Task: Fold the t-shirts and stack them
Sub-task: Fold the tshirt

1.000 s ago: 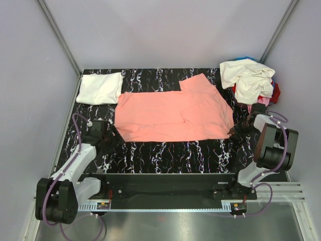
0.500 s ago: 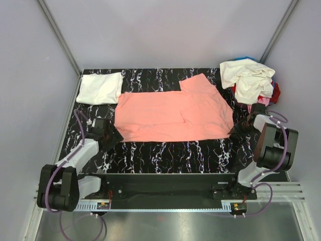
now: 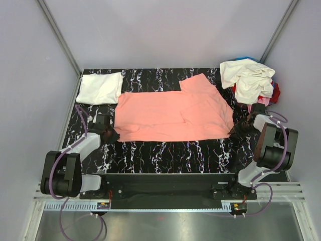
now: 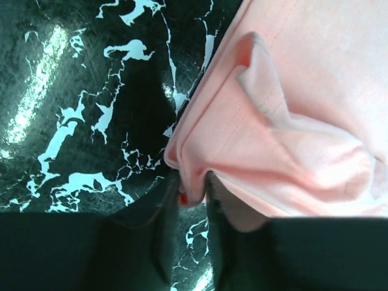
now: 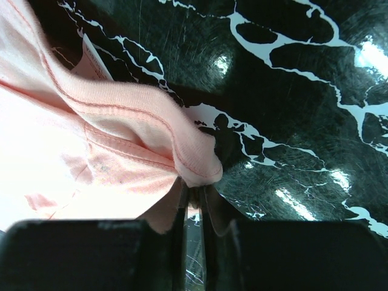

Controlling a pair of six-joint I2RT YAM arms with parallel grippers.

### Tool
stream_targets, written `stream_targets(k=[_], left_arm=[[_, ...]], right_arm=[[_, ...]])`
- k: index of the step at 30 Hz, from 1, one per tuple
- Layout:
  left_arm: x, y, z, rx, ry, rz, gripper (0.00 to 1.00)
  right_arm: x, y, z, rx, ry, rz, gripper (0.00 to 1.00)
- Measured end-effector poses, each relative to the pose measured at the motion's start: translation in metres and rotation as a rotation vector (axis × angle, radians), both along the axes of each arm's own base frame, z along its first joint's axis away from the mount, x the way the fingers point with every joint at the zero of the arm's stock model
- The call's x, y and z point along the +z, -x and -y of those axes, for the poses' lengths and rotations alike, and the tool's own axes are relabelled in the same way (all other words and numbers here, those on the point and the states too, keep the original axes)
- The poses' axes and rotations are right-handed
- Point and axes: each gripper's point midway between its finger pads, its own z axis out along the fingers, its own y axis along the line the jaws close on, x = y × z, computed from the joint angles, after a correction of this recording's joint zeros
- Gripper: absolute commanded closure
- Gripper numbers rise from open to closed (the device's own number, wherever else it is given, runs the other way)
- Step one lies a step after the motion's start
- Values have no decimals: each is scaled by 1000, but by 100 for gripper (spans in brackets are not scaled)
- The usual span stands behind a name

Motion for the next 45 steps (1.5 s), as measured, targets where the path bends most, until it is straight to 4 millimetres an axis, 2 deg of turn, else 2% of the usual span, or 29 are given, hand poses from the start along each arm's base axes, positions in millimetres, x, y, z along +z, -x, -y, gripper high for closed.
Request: stream_targets(k=[1,3,8,11,17,23,27,28,29,30,31,32,33,34,35,37,38,40,43,45], left_arm=[[-1,0,-1,2,2,-2,92],[-1,-1,-1,2,10,0,100],[2,-3,-1,0,20,13,100],[14,1,-1,6,26,40,100],[49,13,-2,24,49,134,100],[56,34,-2,39,63,115,100],[61,48,-1,47,78,107,90],[62,51,0,49,85,108,86],[62,54,0,54,92,104,85],[63,57,1,58,99,98,83],[62,60,1,61,102,90,73],[61,63,2,57,107,77,63],[61,68,3,58,113,61,51],[61,71,4,54,115,51,44],[63,73,4,56,120,47,38],[71,76,4,57,122,57,36],[78,76,4,50,119,71,31],[96,69,3,29,106,121,30],[126,48,0,-3,72,194,36],[144,24,-2,-24,36,225,41]], right_arm=[[0,0,0,0,0,0,100],[0,0,0,0,0,0,100],[2,2,1,-3,8,-4,100],[8,7,4,-12,31,-10,100],[39,20,10,-47,80,22,100],[64,39,12,-83,119,35,100],[69,53,8,-115,112,22,100],[70,57,6,-125,108,21,97],[71,60,5,-136,103,18,85],[72,64,4,-145,99,14,82],[73,66,4,-155,100,13,73],[74,67,5,-167,103,10,37],[74,69,7,-190,105,5,22],[74,71,11,-205,110,1,10],[74,73,16,-231,118,-4,3],[75,76,24,-261,129,-10,0],[75,78,28,-272,138,-12,0],[76,78,30,-276,148,-4,1],[80,72,30,-248,147,32,0],[82,66,26,-217,128,62,1]])
